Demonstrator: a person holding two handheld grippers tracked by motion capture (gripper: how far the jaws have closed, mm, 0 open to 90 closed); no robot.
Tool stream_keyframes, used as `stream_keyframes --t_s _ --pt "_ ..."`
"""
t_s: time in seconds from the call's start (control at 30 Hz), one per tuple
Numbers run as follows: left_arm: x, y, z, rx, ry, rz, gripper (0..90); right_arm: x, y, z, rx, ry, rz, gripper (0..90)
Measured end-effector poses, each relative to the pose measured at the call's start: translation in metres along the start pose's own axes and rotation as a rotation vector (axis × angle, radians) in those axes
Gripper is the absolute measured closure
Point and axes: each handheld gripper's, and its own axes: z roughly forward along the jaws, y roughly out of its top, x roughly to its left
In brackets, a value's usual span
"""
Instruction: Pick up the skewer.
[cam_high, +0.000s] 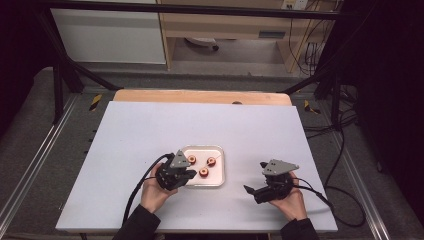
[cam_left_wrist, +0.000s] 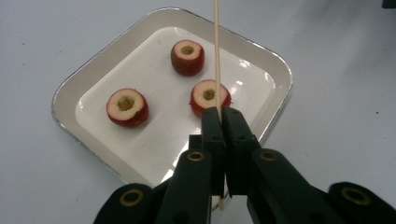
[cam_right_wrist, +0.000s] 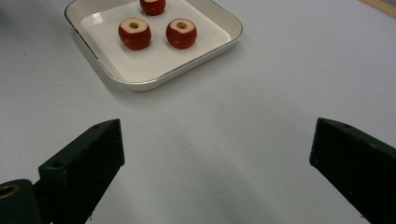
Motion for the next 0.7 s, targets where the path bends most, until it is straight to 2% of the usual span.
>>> stream_keyframes --t_s 0.13,0.17,0.2,0.23,0.27,0.33,0.37,0.4,0.43,0.7 --pt "-0.005 0.005 0.001 0.008 -0.008 0.015 88.4 0.005 0.006 0.003 0.019 -0.011 -0.068 4.3" --pt "-0.009 0.008 0.002 0.017 -0.009 0.033 88.3 0.007 0.008 0.003 0.022 -0.013 -0.085 4.5" --pt "-0.009 0.008 0.002 0.017 -0.009 0.033 88.4 0.007 0.008 0.003 0.022 -0.013 -0.085 4.5" --pt "-0.011 0.01 0.003 0.025 -0.013 0.043 88.4 0.01 0.011 0.004 0.028 -0.012 -0.114 5.4" --pt "-0.013 0.012 0.003 0.029 -0.014 0.053 88.4 0.01 0.011 0.004 0.028 -0.012 -0.114 5.4" --pt "-0.018 0.017 0.005 0.037 -0.021 0.073 88.4 0.015 0.014 0.006 0.043 0.004 -0.152 6.2" --pt "-0.018 0.017 0.005 0.037 -0.021 0.073 88.4 0.015 0.014 0.006 0.043 0.004 -0.152 6.2" --pt "-0.02 0.019 0.006 0.044 -0.024 0.079 88.4 0.019 0.016 0.006 0.054 -0.001 -0.193 6.7" --pt "-0.021 0.021 0.007 0.046 -0.026 0.085 88.4 0.02 0.017 0.006 0.055 -0.003 -0.213 6.9" --pt "-0.038 0.037 0.019 0.088 -0.045 0.157 88.4 0.029 0.022 0.006 0.066 -0.02 -0.319 12.0"
